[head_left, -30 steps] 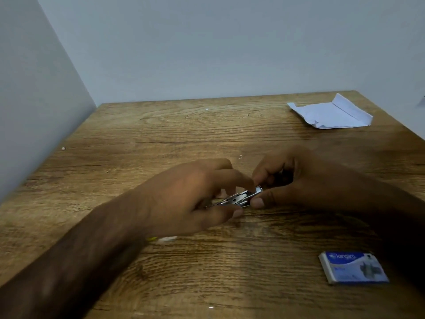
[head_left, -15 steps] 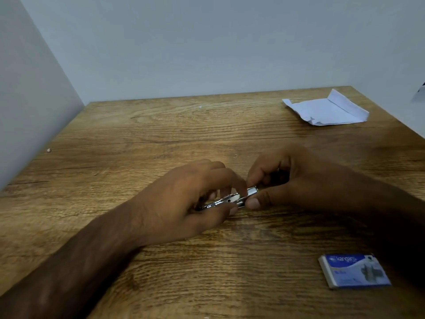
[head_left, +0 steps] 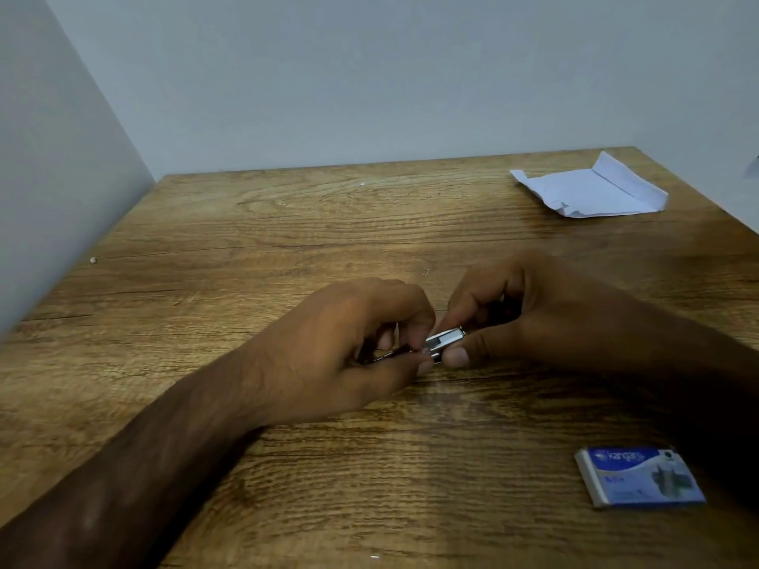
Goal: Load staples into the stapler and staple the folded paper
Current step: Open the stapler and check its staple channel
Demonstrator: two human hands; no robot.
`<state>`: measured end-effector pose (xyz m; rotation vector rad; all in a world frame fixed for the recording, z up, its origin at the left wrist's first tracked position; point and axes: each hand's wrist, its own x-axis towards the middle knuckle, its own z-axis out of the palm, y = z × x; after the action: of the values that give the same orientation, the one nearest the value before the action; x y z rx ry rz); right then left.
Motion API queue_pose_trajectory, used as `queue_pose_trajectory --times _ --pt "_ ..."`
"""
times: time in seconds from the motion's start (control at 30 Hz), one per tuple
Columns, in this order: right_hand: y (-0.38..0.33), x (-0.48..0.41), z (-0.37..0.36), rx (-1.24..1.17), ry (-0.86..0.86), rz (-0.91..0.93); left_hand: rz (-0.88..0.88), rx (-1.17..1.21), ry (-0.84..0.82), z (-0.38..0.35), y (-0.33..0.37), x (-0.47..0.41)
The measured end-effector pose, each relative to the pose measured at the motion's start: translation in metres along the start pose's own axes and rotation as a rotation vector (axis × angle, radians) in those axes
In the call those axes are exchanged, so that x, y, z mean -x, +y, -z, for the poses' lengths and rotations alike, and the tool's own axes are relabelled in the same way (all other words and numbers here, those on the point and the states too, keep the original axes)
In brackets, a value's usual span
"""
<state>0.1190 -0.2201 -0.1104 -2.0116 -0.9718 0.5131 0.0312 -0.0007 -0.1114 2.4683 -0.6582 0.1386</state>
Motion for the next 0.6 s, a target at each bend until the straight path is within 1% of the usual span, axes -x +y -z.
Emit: queue_pose_trajectory --times 0.23,0.33,0.4,0.5,0.6 --pt "0.0026 -0.0002 0.002 0.01 0.009 -0.008 0.02 0.124 0.045 0.002 0.0009 0.005" --pt "0.0031 0.0004 0.0015 0.018 0.018 -0.015 0.048 0.106 0.051 0.0026 0.0015 0.0074" --pt "0.0032 0.0005 0.0008 0.022 0.024 -0.013 0.115 0.096 0.027 0.0017 0.0021 0.0088" --pt "0.0029 0.0013 -0.0006 0.033 0.047 0.009 0.223 0.082 -0.051 -0.0007 0.0039 0.0071" --pt "0.0016 0.0033 -0.0002 0.011 0.105 0.027 0.275 0.054 -0.099 -0.0006 0.0062 0.0016"
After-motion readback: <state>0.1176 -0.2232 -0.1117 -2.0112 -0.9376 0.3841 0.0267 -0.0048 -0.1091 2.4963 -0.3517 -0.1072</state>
